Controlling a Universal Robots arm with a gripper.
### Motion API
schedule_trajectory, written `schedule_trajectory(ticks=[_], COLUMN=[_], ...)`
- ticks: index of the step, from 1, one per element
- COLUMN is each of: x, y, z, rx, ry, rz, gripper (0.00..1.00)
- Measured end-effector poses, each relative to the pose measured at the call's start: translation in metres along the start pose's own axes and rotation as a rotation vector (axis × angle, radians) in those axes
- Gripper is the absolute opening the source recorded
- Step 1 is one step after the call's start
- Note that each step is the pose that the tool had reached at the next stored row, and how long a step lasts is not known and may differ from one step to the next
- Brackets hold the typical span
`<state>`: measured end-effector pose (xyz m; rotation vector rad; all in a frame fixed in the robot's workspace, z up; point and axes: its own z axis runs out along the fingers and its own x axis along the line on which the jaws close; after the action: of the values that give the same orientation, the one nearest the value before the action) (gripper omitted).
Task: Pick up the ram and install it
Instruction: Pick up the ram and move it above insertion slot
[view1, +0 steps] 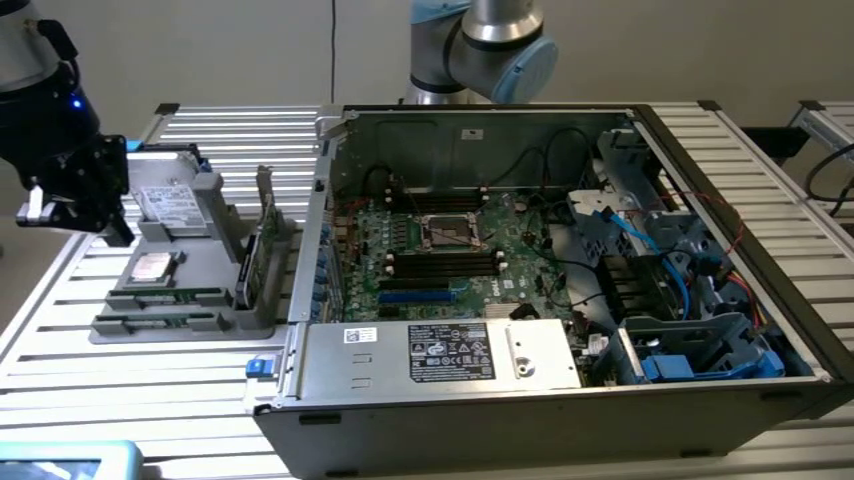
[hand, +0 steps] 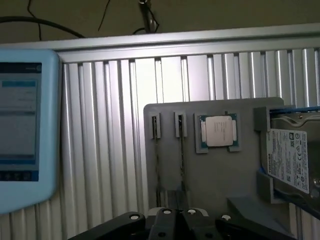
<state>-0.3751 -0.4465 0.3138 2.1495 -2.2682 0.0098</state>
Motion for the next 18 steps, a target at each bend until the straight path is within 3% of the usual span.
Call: schedule_trajectory(ticks=[5, 14, 16, 17, 18], x=[0.0000, 0.0000, 0.0000, 0.0000, 0.0000], y=[0.0000, 0.0000, 0.0000, 0.0000, 0.0000], z=[0.0000, 0.0000, 0.0000, 0.0000, 0.0000], rx=[0.0035, 0.0037, 0.0037, 0.0036, 0.0037], ry=[0.0002, 0.0003, 0.0003, 0.0004, 0.0003], rz=[-0.067, -0.072, -0.072, -0.072, -0.072], gripper=[0.11, 0.11, 0.17, 0.30, 0.30])
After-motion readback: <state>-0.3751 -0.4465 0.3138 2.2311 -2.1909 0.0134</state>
